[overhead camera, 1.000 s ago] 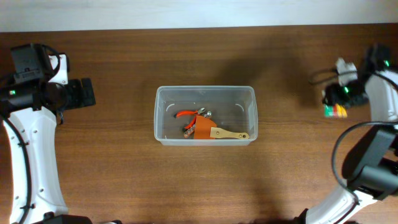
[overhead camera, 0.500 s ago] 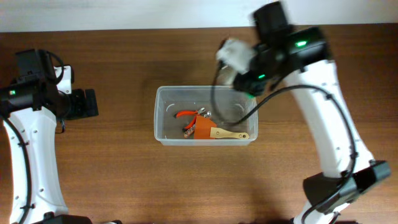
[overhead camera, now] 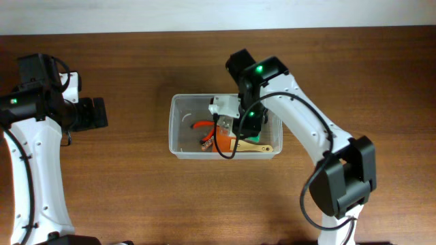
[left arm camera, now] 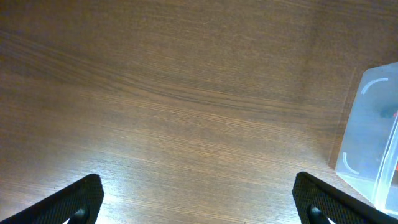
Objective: Pack container
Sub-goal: 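Lift the marker pack and carry it over the container, then lower the marker pack into the container and open the right gripper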
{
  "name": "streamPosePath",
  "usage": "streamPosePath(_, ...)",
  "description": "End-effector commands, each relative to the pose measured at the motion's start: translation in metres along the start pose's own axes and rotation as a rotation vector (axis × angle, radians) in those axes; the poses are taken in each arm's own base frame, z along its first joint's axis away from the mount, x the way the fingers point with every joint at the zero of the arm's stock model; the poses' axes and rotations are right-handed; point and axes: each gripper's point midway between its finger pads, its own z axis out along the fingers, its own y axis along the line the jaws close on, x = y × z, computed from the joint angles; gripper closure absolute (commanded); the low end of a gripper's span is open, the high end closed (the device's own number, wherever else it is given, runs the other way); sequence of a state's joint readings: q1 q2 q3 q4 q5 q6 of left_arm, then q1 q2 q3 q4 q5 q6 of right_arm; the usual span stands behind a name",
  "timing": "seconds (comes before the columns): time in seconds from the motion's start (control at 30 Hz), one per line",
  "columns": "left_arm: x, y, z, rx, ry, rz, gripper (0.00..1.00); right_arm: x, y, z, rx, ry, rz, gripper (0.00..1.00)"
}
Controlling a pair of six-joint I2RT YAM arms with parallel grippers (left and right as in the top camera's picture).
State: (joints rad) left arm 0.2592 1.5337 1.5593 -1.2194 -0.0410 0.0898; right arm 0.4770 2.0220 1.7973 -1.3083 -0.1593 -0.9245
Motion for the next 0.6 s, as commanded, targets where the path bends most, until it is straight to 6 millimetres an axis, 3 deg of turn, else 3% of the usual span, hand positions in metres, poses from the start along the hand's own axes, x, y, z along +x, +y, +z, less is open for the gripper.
streamPosePath(0.0, 0.002, -0.005, -0.002, 0.022, -0.005, 0.019, 0.01, 0.010, 0.003, 0.016, -0.029, 0.009, -0.006, 0.86)
streamPosePath(0.17, 0.002, -0.006, -0.002, 0.027, -0.005, 0.020, 0.01, 0.024, 0.004, 0.031, -0.050, 0.025, 0.019, 0.83)
streamPosePath(0.4, 0.001, -0.006, -0.002, 0.027, -0.006, 0.019, 0.01, 0.036, 0.008, 0.038, -0.081, 0.041, 0.045, 0.65)
streamPosePath(0.5, 0.001, -0.006, -0.002, 0.027, -0.006, 0.020, 0.01, 0.036, 0.008, 0.038, -0.080, 0.041, 0.045, 0.51)
streamPosePath(0.57, 0.001, -0.006, -0.002, 0.027, -0.006, 0.020, 0.01, 0.036, 0.008, 0.038, -0.081, 0.041, 0.045, 0.48)
